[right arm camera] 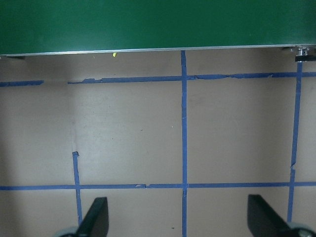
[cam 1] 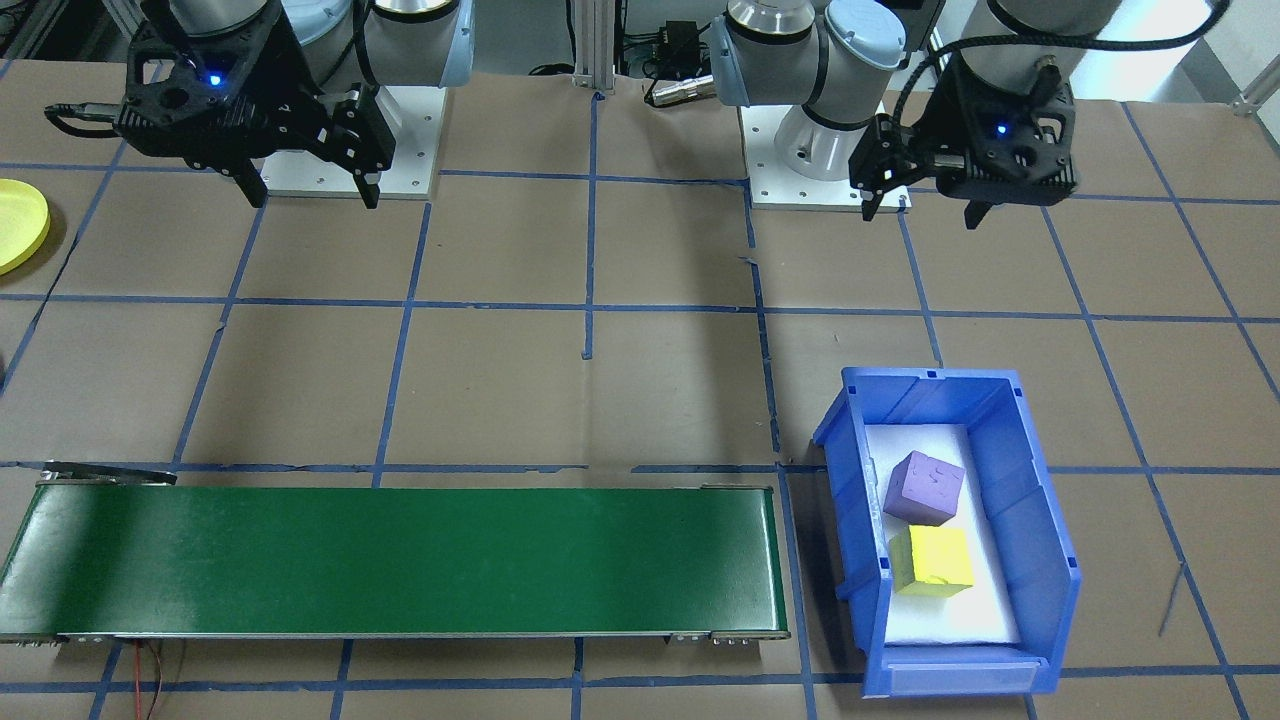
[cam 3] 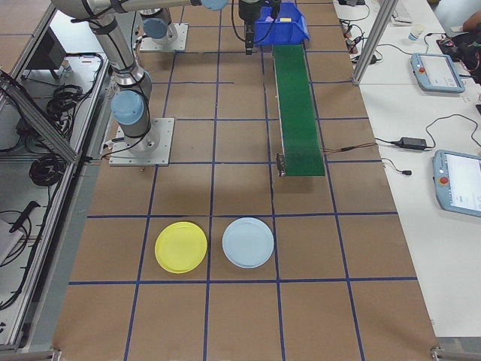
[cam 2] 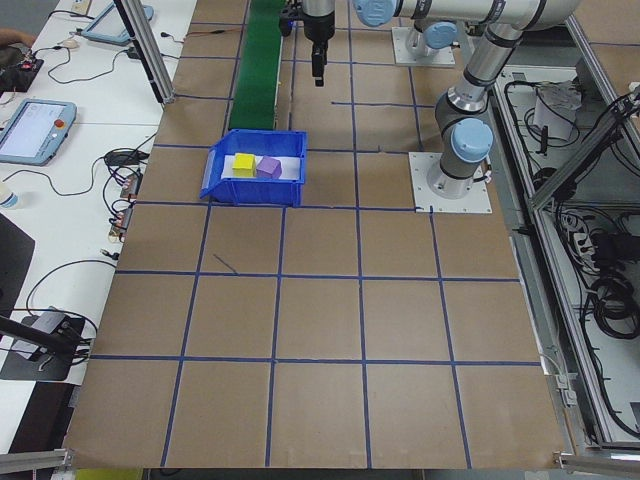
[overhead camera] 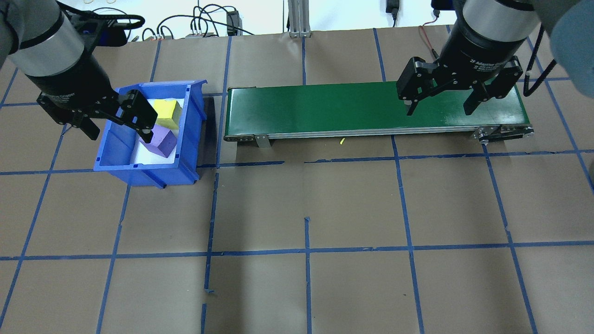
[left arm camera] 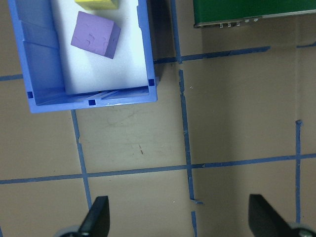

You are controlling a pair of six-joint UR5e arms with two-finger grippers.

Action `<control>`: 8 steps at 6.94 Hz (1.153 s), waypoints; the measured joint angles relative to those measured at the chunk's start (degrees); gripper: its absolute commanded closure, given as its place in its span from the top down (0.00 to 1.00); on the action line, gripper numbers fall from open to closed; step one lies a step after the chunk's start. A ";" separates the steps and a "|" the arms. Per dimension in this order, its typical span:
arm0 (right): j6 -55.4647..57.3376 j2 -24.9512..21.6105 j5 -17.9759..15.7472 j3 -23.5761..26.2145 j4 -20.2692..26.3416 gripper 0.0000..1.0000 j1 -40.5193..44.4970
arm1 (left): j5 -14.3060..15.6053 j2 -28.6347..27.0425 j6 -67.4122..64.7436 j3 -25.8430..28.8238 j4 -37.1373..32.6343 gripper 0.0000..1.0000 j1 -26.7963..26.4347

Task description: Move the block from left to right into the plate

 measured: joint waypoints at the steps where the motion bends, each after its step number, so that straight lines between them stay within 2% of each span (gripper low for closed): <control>1: -0.04 0.01 -0.35 0.05 -0.65 1.00 0.00 | -0.08 -3.73 3.45 0.15 3.54 1.00 1.90; 5: 0.06 -0.06 -0.50 0.14 -0.92 1.00 0.00 | -0.26 -20.09 9.80 -0.12 22.59 1.00 4.14; 8: 0.05 -0.08 -0.22 0.12 -0.57 1.00 -0.21 | -0.86 -24.73 11.15 -1.25 27.83 1.00 5.01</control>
